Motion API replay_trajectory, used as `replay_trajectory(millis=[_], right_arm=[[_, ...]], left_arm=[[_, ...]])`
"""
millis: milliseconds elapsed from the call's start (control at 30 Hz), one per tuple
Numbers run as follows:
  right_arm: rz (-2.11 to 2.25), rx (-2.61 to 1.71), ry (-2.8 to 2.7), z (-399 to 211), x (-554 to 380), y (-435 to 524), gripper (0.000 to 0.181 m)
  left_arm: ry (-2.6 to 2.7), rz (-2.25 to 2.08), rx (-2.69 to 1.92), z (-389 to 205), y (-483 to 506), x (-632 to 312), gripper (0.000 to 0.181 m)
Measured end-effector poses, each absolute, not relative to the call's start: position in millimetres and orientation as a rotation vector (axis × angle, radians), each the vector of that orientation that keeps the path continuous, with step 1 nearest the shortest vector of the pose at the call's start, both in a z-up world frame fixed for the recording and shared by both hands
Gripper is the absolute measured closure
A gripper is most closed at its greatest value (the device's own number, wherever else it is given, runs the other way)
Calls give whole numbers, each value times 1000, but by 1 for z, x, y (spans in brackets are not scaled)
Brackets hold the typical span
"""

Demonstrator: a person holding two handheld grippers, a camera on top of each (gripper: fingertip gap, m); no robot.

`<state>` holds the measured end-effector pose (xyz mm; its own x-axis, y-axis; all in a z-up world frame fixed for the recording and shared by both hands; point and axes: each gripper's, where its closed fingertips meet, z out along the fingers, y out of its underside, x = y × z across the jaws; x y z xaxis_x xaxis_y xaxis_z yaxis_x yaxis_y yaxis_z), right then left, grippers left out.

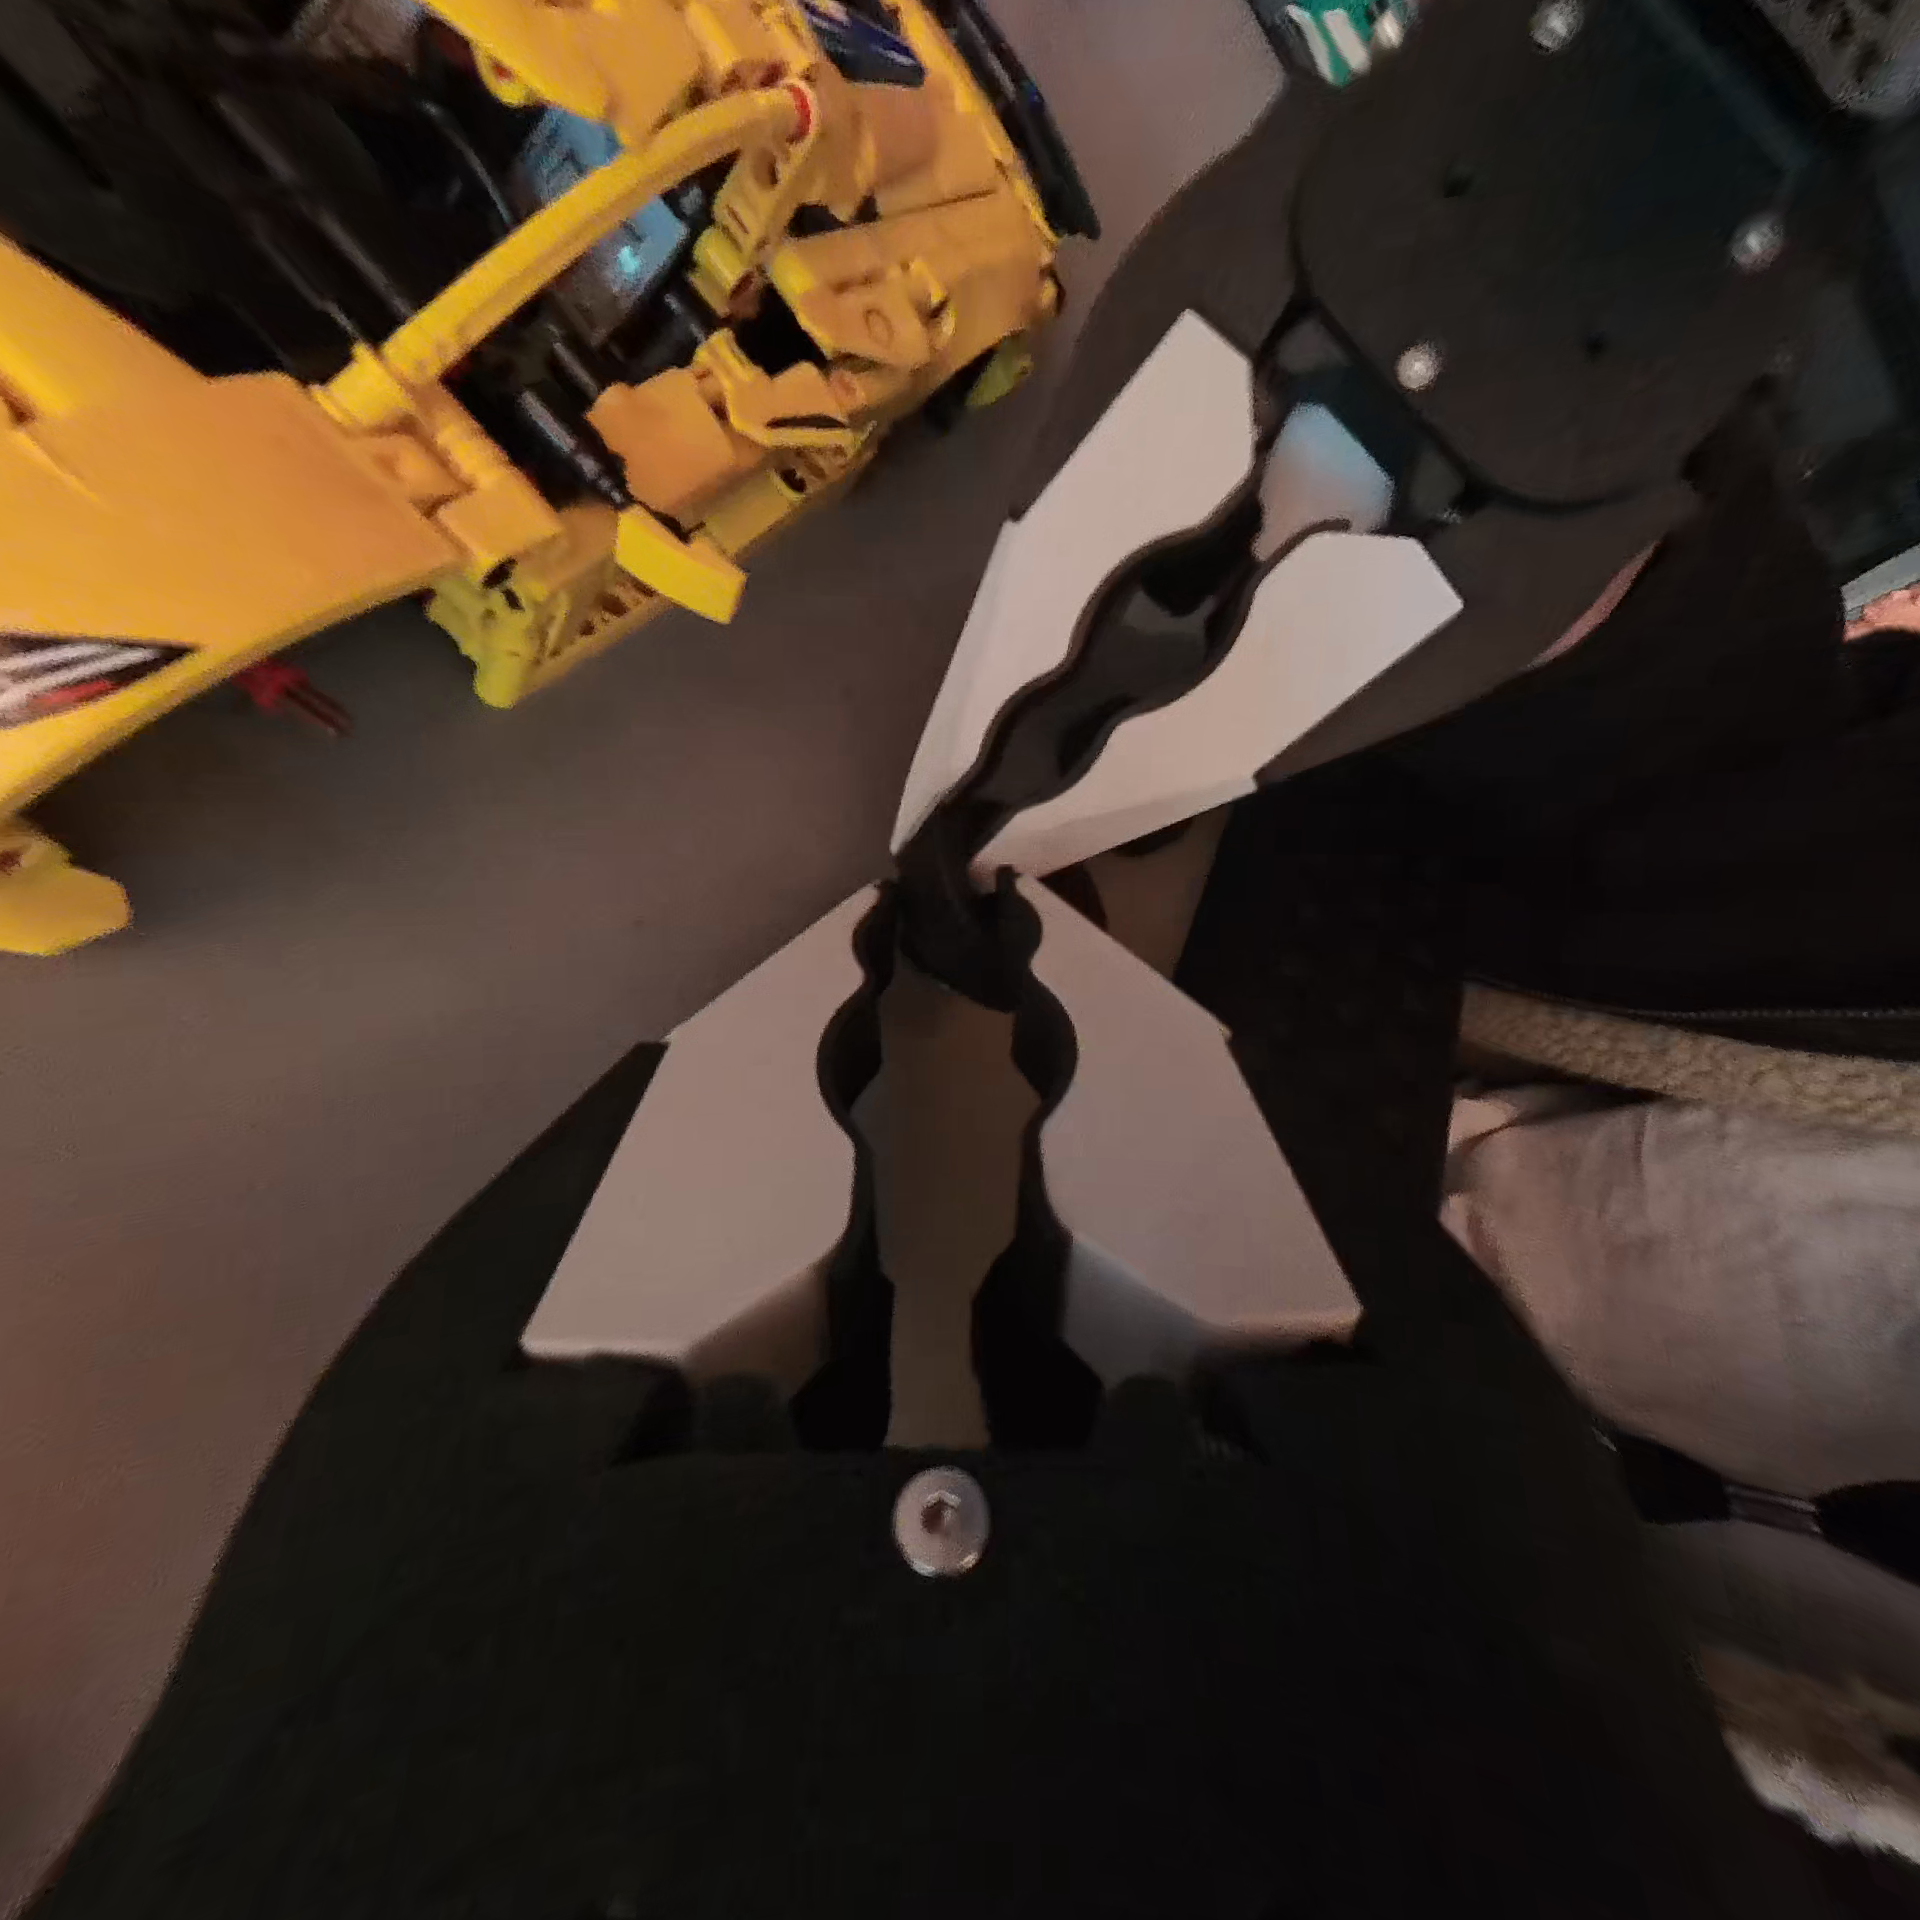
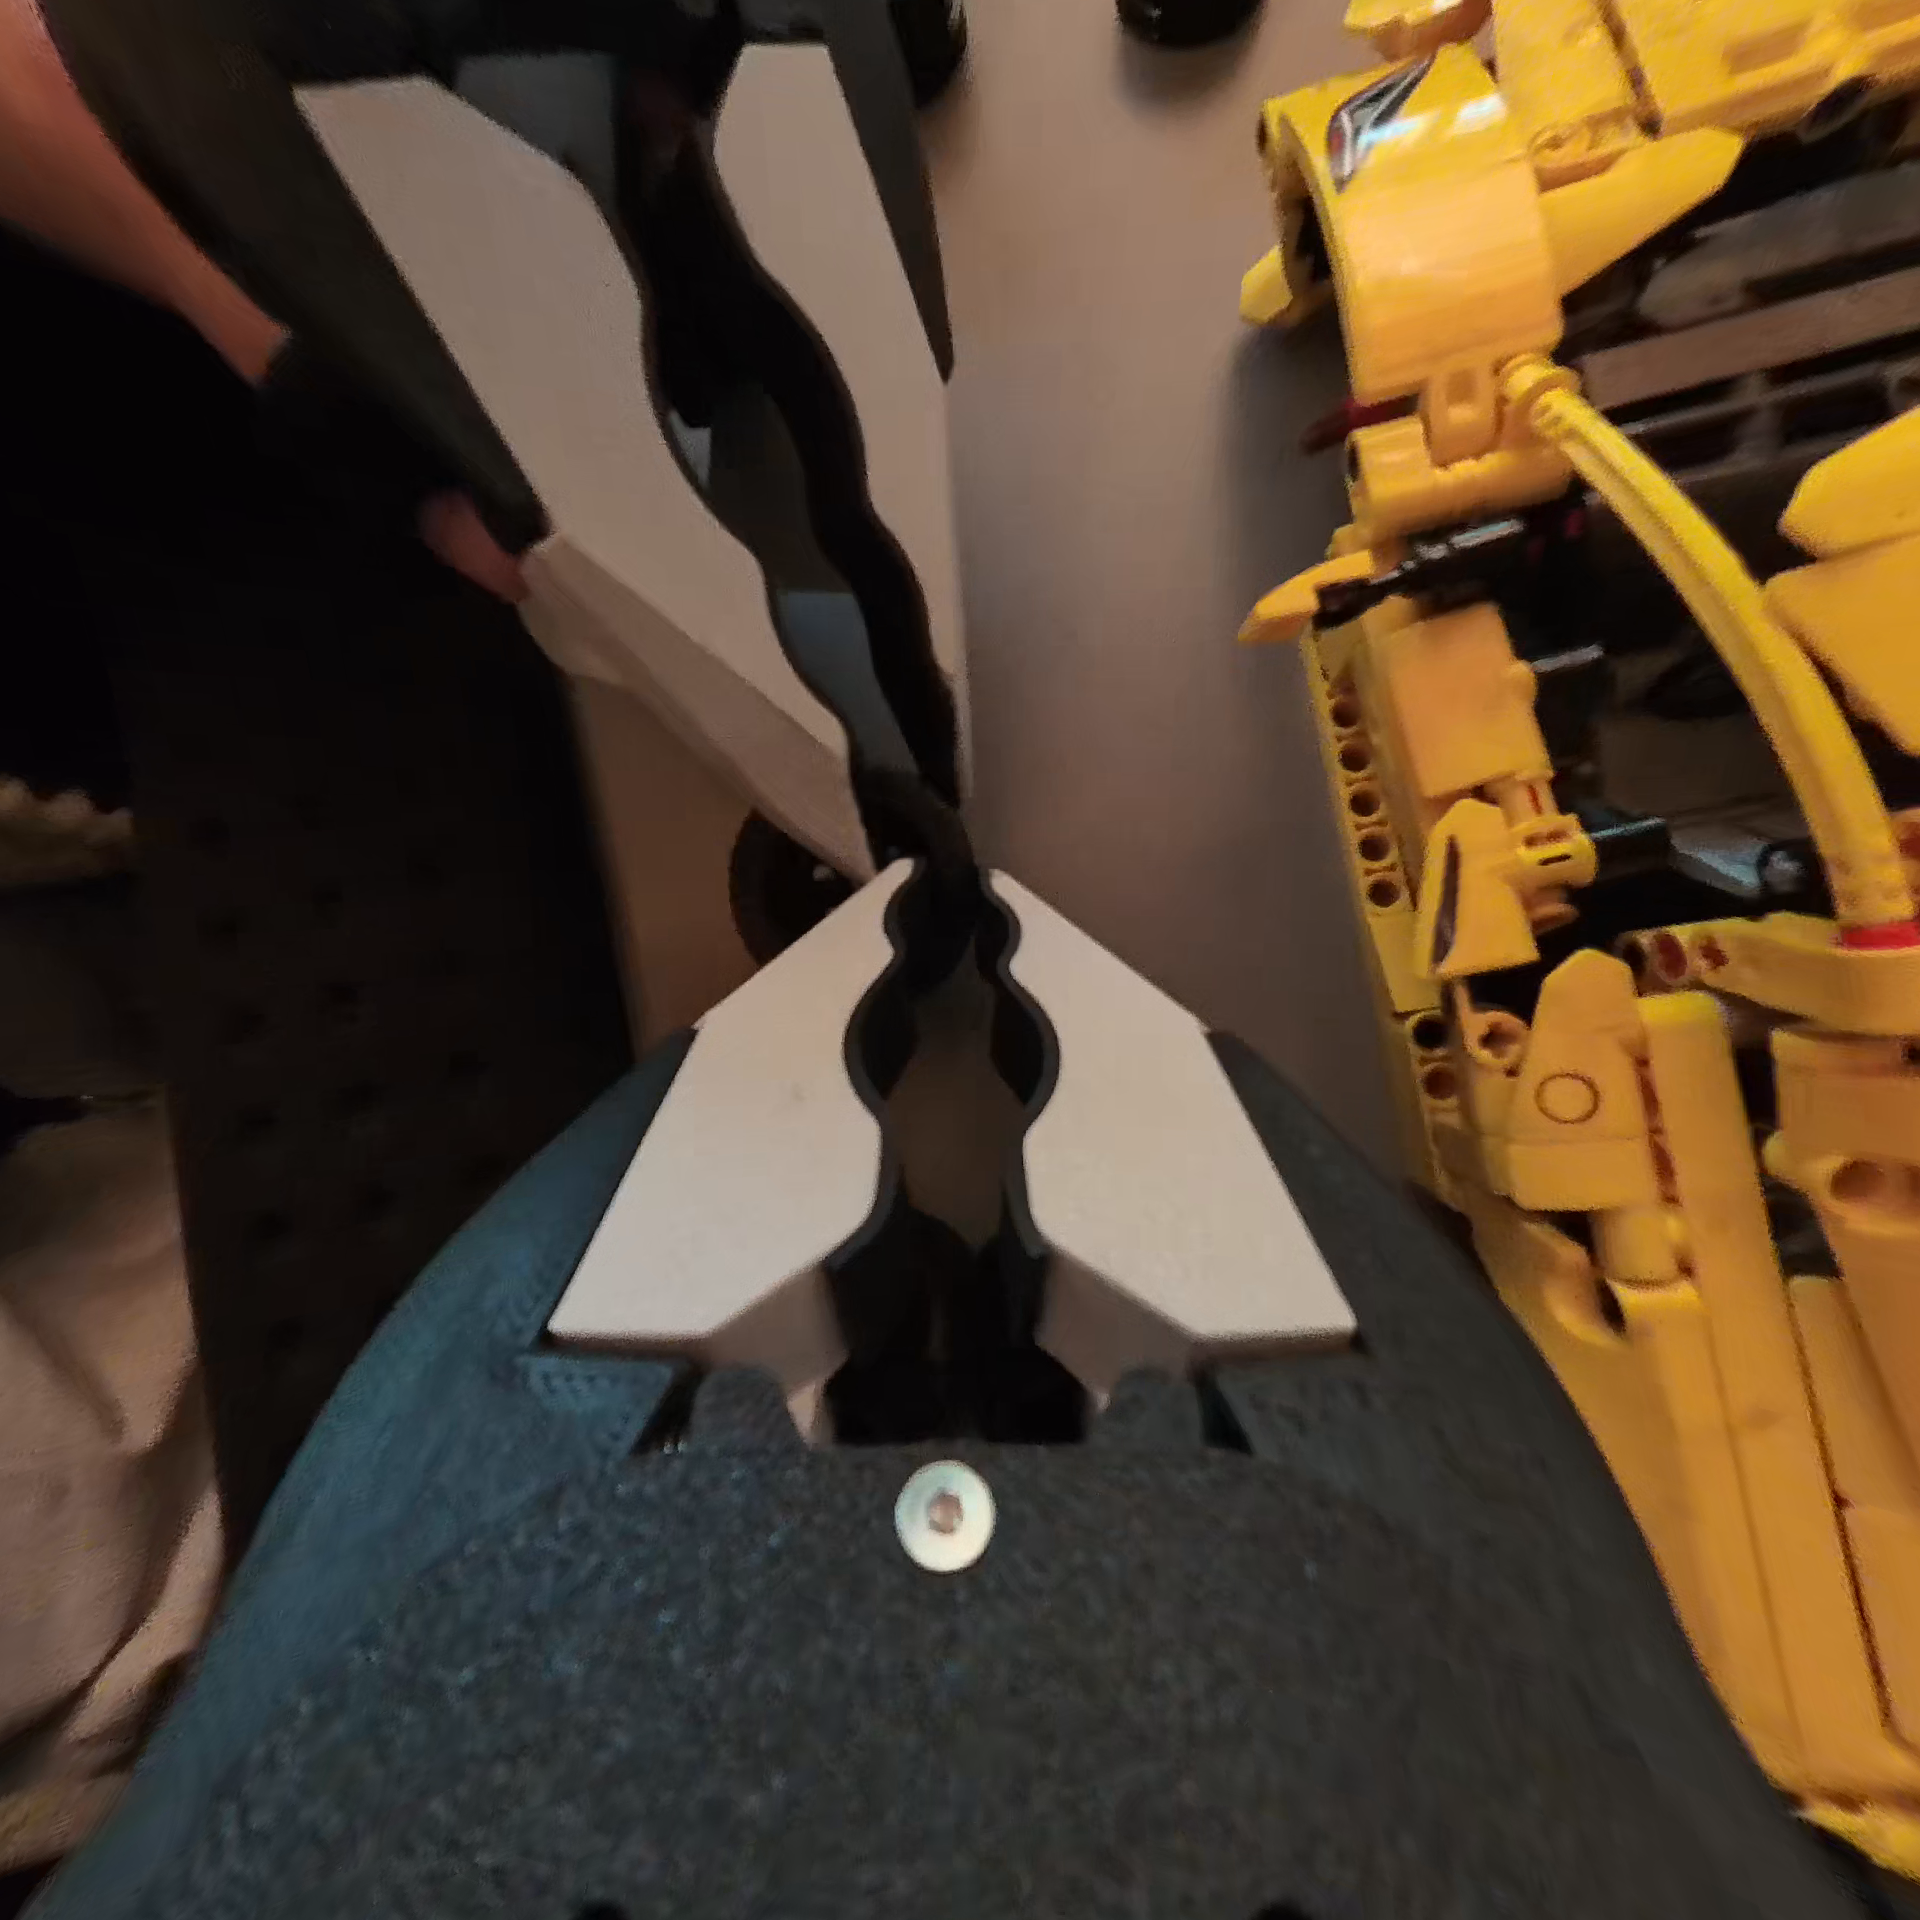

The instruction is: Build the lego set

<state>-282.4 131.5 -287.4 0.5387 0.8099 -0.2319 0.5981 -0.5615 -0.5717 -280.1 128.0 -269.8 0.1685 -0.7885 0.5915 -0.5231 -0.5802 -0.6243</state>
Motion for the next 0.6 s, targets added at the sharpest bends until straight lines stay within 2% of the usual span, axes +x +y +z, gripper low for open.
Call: replay_trajectory(millis=[167, 400, 467, 500, 600], right_arm=[[975, -2443, -877, -289, -283, 134, 175], [889, -2368, -918, -288, -285, 135, 175], [706, -2285, -1033, -285, -285, 136, 175], [632, -2240, -1066, -283, -284, 138, 174], [536, -2130, -1016, -268, -278, 151, 174]], left_arm=[[1318, -1195, -2049, -274, 137, -280, 167], [1319, -1196, -2036, -274, 137, -282, 167], [1295, -1260, -2046, -269, 136, -284, 159], [1259, -1269, -2080, -270, 139, -285, 147], [1163, -1409, -2091, -260, 143, -286, 138]])
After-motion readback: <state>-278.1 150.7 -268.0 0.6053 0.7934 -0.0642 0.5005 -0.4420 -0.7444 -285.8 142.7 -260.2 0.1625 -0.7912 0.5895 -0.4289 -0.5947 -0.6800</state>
